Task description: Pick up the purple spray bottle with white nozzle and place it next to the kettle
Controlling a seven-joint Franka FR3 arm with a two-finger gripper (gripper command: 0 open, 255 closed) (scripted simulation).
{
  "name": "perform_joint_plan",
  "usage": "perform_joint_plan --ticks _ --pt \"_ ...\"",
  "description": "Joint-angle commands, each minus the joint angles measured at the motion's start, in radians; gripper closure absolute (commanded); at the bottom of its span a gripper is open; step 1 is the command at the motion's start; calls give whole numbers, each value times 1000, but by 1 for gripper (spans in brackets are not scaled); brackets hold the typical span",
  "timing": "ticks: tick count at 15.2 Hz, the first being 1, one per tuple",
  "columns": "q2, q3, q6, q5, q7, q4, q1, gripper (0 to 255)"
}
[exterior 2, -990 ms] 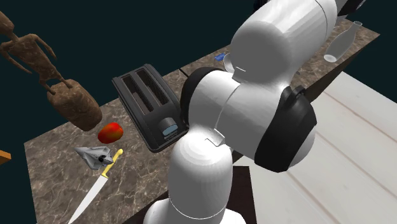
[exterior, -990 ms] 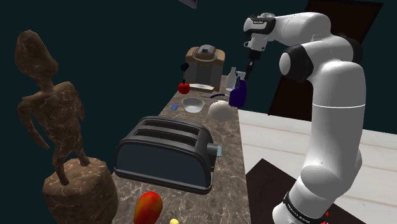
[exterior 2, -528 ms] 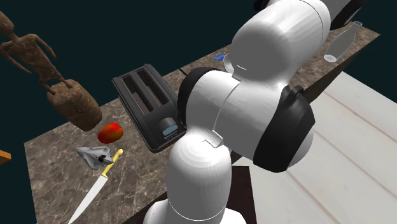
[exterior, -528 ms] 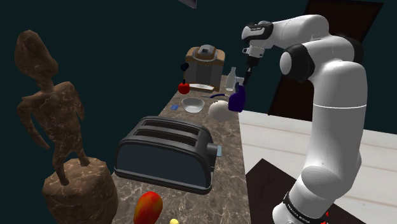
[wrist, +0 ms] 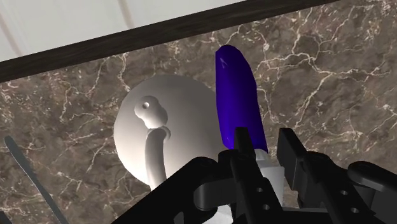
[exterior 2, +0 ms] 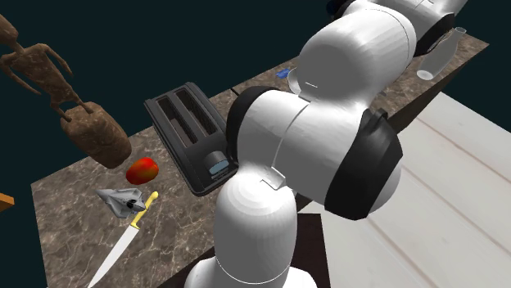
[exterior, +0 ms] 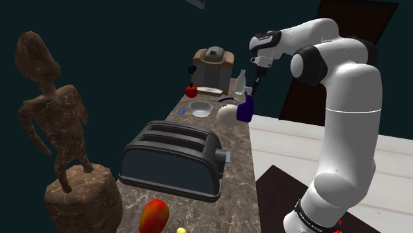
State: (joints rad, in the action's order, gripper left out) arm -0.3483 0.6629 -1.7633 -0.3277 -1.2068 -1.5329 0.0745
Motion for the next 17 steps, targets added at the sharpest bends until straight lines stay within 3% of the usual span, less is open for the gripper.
perform_joint_plan --ticks 1,8,16,17 --pt "-1 -2 -29 -2 -4 -28 -4 255" --pt "-18 -9 -113 -19 -23 -101 -8 255" --pt "-19 -10 -118 -20 -24 -104 -8 255" --pt "-19 -10 -118 -20 -24 -104 -8 0"
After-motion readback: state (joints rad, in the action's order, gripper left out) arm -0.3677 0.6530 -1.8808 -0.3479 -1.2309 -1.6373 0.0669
